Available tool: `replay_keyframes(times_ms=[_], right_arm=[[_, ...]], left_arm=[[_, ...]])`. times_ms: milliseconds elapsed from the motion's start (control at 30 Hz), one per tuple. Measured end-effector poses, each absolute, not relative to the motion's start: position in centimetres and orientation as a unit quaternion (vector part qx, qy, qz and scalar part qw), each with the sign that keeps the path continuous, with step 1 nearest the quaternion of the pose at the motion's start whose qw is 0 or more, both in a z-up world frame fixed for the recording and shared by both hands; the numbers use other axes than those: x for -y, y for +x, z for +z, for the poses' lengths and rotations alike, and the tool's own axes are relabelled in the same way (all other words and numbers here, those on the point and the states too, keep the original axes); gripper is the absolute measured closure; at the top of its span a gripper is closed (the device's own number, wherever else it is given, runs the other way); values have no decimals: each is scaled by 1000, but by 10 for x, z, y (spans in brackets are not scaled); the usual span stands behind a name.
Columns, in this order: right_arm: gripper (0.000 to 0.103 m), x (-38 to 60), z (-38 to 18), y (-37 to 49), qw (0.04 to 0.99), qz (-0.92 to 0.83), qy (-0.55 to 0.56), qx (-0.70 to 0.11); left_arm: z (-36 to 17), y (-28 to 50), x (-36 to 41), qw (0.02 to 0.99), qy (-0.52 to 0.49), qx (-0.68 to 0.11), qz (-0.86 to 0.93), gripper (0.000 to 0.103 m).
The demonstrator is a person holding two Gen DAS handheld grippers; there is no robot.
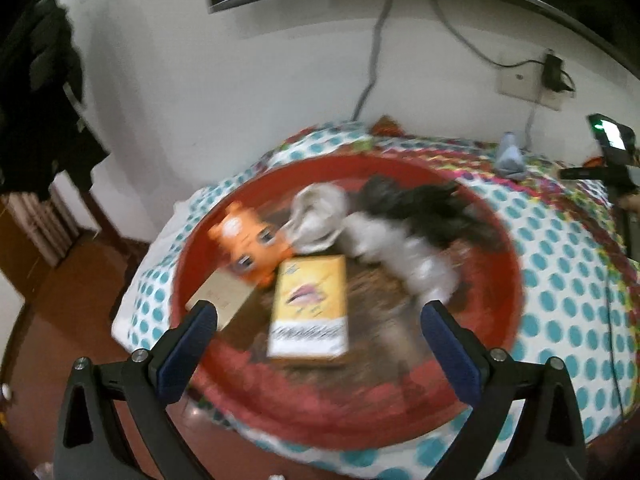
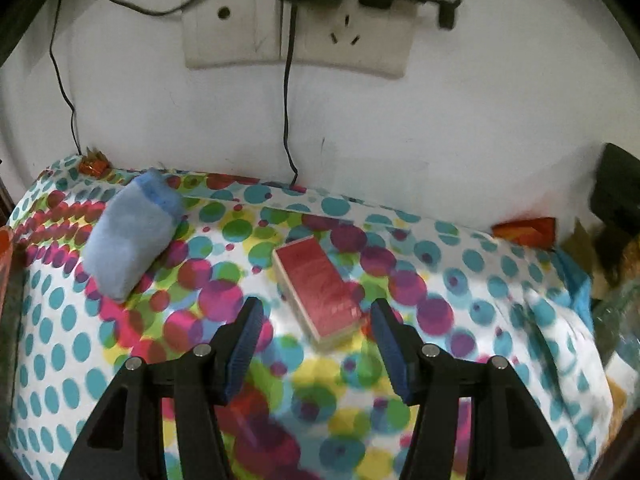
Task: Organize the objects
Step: 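Grasp the red box with the right gripper while the left gripper grasps the blue sock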
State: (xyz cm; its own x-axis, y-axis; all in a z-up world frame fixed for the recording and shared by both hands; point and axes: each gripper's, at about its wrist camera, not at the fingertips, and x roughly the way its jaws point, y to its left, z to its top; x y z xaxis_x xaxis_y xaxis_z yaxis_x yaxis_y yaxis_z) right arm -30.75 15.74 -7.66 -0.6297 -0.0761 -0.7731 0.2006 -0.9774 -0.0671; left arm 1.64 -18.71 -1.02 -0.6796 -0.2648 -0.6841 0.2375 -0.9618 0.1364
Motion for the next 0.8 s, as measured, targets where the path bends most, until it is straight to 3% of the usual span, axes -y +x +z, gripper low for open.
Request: replay_keyframes(times_ms=[200, 267, 300, 333, 800], right_arm=[[46, -152, -86, -318, 91, -897, 427, -71], [57, -150, -89, -316, 95, -896, 428, -75], [69, -149, -92, -315, 99, -892, 436, -73], [73, -149, -92, -312, 102, -892, 434, -68], [73, -161, -94, -204, 108, -892, 434, -65]], left_arm=[[13, -28, 128, 78, 356, 41, -930, 0], [18, -49, 102, 51, 351, 51, -934, 0], [18, -58, 92, 41, 350, 57, -934, 0], [18, -69, 80, 32, 347, 61, -935, 0], [-34, -247, -7, -11, 414, 59, -908, 0]])
